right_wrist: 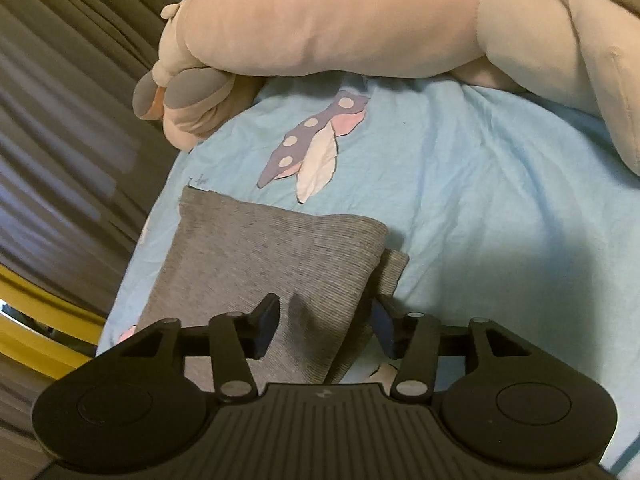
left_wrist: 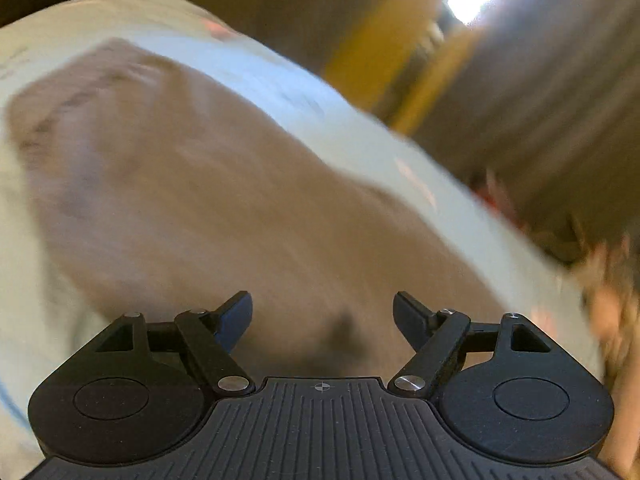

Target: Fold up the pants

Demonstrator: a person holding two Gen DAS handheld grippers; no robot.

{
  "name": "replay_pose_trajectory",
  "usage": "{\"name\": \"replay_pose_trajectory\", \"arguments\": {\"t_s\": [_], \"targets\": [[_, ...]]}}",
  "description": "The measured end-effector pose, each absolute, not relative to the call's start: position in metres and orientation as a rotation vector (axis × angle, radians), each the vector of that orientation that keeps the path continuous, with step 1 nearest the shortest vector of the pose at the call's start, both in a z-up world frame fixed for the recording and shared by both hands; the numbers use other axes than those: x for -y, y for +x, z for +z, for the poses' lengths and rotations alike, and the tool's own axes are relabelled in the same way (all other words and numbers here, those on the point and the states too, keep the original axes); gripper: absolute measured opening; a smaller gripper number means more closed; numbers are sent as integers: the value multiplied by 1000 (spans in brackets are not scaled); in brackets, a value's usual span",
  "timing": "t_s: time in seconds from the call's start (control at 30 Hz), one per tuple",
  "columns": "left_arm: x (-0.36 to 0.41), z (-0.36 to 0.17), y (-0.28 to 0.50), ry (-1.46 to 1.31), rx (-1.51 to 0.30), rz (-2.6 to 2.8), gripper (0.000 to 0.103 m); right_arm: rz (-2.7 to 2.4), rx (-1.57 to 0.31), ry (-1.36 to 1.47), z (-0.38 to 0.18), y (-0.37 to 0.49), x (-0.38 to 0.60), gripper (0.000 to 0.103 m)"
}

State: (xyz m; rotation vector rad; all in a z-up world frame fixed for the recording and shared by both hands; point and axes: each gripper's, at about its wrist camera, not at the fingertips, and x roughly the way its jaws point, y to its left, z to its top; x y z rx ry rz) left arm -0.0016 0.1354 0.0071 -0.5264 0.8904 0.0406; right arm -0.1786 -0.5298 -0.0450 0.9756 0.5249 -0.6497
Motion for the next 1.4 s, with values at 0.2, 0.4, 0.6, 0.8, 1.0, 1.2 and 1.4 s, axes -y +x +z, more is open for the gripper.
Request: {"name": "replay_pose_trajectory", "arguments": {"t_s": [0.2,0.4,0.6,0.8,1.0,1.2,1.4], "targets": [[-130,-8,14,-505,-1033,102,84,-595,-471,1012,-52,-190,536,53],[-139,-4,3,-551,-989,207,85,-572,-424,1063,-58,-193,545,53],[-131,-5,9,-523,-990,224,86,-567,-430,1005,-55,-180,545,49],[-131,-10,14,-556,-978,226,86,-483,-403,1039,-57,-179,549,14],[-129,-12,17,-550,-983,227,87,-482,-440,1044,-59,-165,549,27],[-131,-16,20,-560,-981,223,88,-504,-426,1095,-59,-175,551,33],[-132,-17,20,-568,-979,217,89,-587,-419,1167,-61,-207,549,39]]}}
